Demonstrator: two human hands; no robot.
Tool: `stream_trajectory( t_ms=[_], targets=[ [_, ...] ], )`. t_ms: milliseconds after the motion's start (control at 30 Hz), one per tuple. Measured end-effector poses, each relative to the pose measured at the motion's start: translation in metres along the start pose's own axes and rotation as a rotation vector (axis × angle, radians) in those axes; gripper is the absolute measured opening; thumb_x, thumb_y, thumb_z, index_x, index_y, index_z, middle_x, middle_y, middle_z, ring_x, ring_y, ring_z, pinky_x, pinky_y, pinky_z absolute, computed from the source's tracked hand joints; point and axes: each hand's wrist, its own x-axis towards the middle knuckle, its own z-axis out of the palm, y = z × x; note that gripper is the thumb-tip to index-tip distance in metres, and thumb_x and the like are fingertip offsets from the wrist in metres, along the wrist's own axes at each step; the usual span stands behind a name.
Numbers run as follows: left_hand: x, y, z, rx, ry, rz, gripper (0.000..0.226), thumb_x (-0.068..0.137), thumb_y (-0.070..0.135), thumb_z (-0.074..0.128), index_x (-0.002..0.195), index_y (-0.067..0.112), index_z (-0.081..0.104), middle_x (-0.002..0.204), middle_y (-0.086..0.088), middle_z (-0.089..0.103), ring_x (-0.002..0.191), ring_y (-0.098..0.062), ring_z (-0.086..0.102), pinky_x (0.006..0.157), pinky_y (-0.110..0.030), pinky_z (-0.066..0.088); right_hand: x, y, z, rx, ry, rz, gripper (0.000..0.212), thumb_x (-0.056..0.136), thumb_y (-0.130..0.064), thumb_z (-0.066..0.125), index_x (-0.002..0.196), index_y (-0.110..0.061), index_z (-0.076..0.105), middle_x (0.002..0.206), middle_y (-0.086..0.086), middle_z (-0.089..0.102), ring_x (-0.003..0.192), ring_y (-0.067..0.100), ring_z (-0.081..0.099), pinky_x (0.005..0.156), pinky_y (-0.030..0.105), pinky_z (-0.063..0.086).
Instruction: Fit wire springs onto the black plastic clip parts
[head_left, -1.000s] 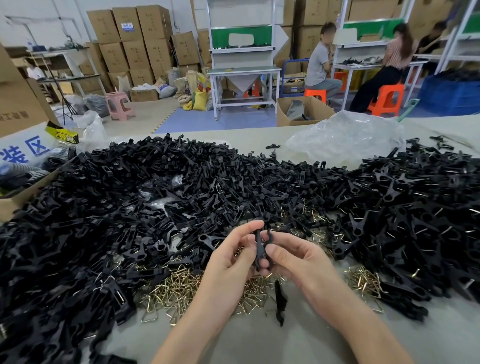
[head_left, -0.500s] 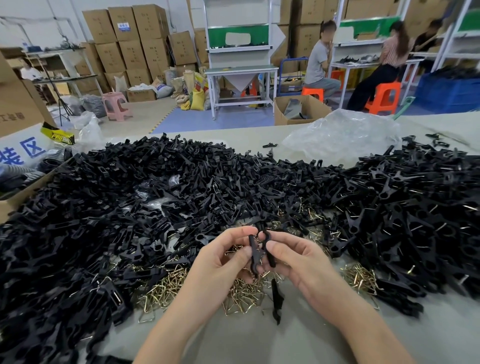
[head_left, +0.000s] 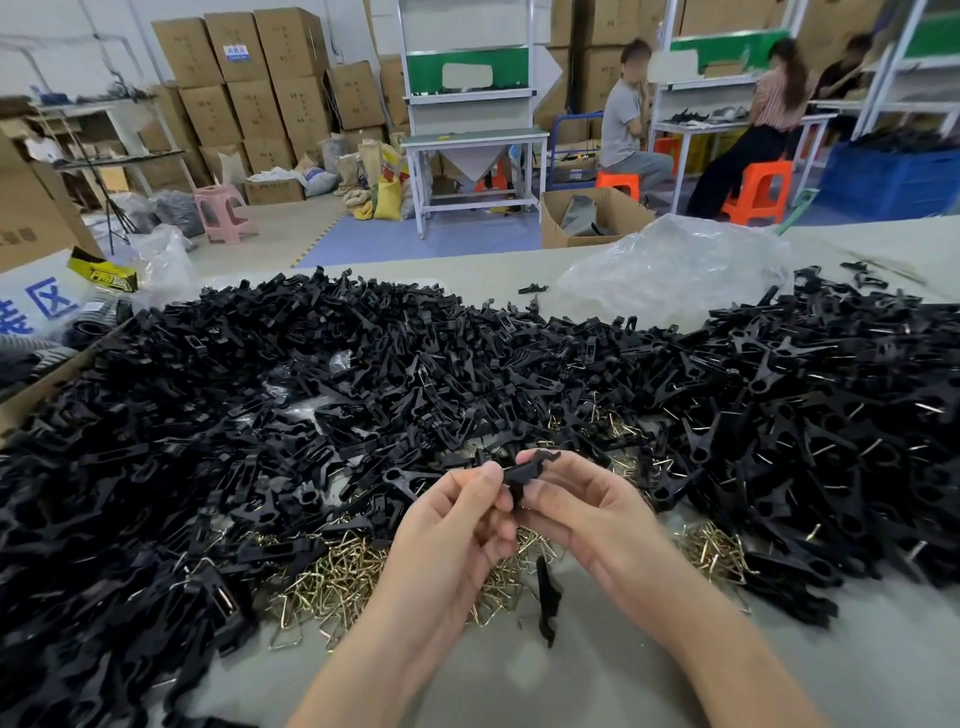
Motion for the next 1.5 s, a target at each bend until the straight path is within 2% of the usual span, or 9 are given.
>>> stream_trajectory(
  t_ms=[267,433,667,933,1067,1233,1367,1433,1500],
  targets=[
    [0.0030,-0.0005,-0.0039,-0.018,0.059,0.098,0.013,0.074,0.031,0.074,0.074,0.018,0.074,0.075,-0.004,0.066,0.061,-0.009,0.058,0.058,-0.021,0.053,0.0015,-0.0001,0.0003,0.035,0.045,0.001,0.023,0.078,-0.015,0.076,0.101,-0.017,0.080,0.108,0.014,0.075,0.100,0.023,0.073,0.082,0.026,0.059],
    [0.0029,-0.0041,0.0003,0.057,0.093,0.095,0.024,0.077,0.028,0.071,0.087,0.007,0.064,0.074,-0.006,0.066,0.059,-0.010,0.056,0.057,-0.022,0.051,0.0006,-0.0010,0.0002,0.028,0.052,-0.008,0.019,0.079,-0.017,0.076,0.098,-0.019,0.080,0.105,0.011,0.076,0.099,0.022,0.074,0.083,0.026,0.059],
    [0.0034,-0.0042,0.0011,0.043,0.092,0.143,0.022,0.079,0.027,0.068,0.086,0.007,0.061,0.072,-0.004,0.064,0.059,-0.010,0.057,0.056,-0.021,0.051,-0.0002,-0.0016,-0.0003,0.020,0.040,-0.009,0.020,0.081,-0.018,0.076,0.101,-0.020,0.079,0.107,0.011,0.076,0.102,0.024,0.074,0.084,0.026,0.059],
    [0.0048,-0.0084,-0.0017,0.136,0.105,0.147,0.032,0.073,0.037,0.074,0.083,0.008,0.066,0.070,-0.006,0.064,0.058,-0.012,0.055,0.059,-0.023,0.050,0.0010,-0.0004,-0.0003,0.003,0.041,-0.020,0.024,0.077,-0.027,0.086,0.099,-0.024,0.079,0.107,0.009,0.077,0.102,0.023,0.074,0.084,0.026,0.059],
    [0.0052,-0.0093,-0.0032,0.203,0.121,0.149,0.041,0.068,0.046,0.074,0.081,0.009,0.066,0.070,-0.006,0.064,0.059,-0.012,0.056,0.059,-0.024,0.048,0.0010,-0.0009,-0.0010,-0.017,0.033,-0.027,0.046,0.065,-0.042,0.094,0.105,-0.024,0.079,0.108,0.010,0.077,0.101,0.023,0.074,0.083,0.025,0.058],
    [0.0048,-0.0054,-0.0045,0.194,0.047,0.072,0.025,0.074,0.041,0.071,0.065,0.018,0.069,0.064,-0.006,0.060,0.054,-0.012,0.053,0.056,-0.024,0.047,-0.0018,-0.0034,-0.0007,0.006,-0.028,-0.013,0.040,0.076,-0.025,0.079,0.116,-0.021,0.077,0.105,0.012,0.074,0.088,0.019,0.070,0.079,0.027,0.058],
    [0.0033,-0.0054,-0.0013,0.176,0.024,0.021,0.035,0.080,0.037,0.067,0.084,0.003,0.066,0.066,-0.007,0.060,0.053,-0.013,0.052,0.052,-0.022,0.046,-0.0037,-0.0042,0.0032,0.043,-0.025,-0.007,0.028,0.079,-0.019,0.072,0.106,-0.014,0.079,0.106,0.015,0.073,0.089,0.023,0.072,0.083,0.033,0.061],
    [0.0008,-0.0065,-0.0010,0.303,0.030,0.085,0.039,0.084,0.045,0.064,0.092,0.007,0.067,0.071,-0.004,0.064,0.056,-0.015,0.055,0.053,-0.023,0.047,-0.0044,-0.0058,0.0036,0.088,-0.038,-0.027,0.022,0.083,-0.015,0.072,0.103,-0.009,0.077,0.106,0.019,0.073,0.089,0.026,0.073,0.084,0.034,0.060],
    [-0.0036,-0.0072,-0.0069,0.613,0.053,0.260,0.030,0.090,0.057,0.055,0.098,0.030,0.066,0.076,0.002,0.067,0.060,-0.014,0.059,0.055,-0.023,0.048,-0.0035,-0.0089,0.0026,0.095,-0.009,-0.046,0.018,0.084,-0.018,0.071,0.099,-0.012,0.078,0.109,0.016,0.074,0.096,0.024,0.072,0.086,0.032,0.060]
  ],
)
